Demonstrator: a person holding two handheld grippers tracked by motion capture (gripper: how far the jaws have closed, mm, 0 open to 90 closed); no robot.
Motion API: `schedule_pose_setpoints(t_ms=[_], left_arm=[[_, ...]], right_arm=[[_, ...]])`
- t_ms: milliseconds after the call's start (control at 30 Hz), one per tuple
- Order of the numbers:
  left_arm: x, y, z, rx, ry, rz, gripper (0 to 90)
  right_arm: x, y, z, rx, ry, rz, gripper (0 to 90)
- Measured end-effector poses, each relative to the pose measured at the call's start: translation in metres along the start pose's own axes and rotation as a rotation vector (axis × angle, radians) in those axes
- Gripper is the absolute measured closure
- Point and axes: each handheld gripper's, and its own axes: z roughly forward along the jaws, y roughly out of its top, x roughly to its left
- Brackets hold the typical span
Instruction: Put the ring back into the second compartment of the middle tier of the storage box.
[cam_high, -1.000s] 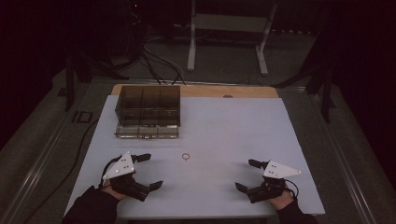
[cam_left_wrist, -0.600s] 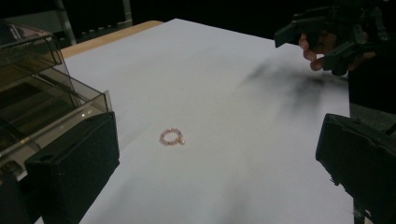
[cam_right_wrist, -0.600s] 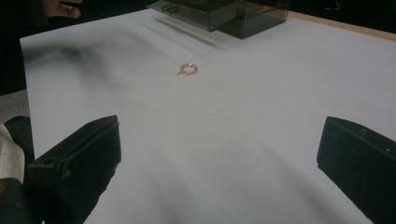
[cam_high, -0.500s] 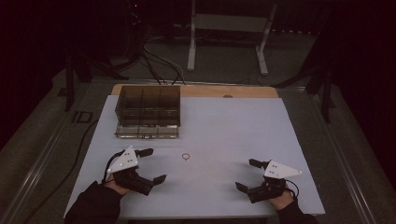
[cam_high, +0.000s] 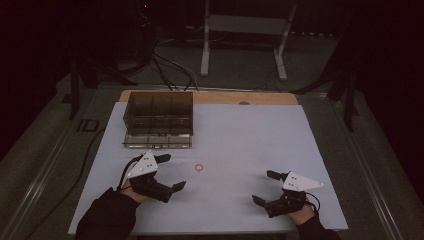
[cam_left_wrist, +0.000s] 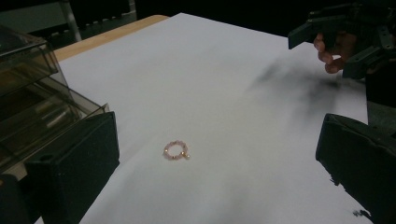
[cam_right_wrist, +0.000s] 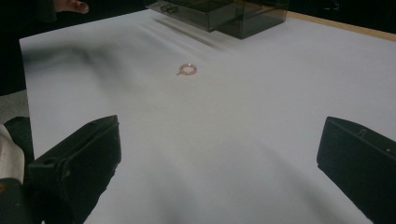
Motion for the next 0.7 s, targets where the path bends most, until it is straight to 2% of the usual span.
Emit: schedule_pose_setpoints(t_ms=[200,567,700], left_arm=[[0.0,0.005,0.007,-0.004,0.0,0.008,0.9],[0.003,0.012,0.016,0.006,0.006,-0.007,0.9],[0.003,0.014,0.02,0.016,0.003,0.006,0.9]], right_arm=[[0.0,0.0,0.0,0.001,0.002,-0.002,0.0],[0.0,0.0,0.0,0.001,0.0,-0.001,0.0],[0.0,0.0,0.0,0.001,0.001,0.0,0.0]])
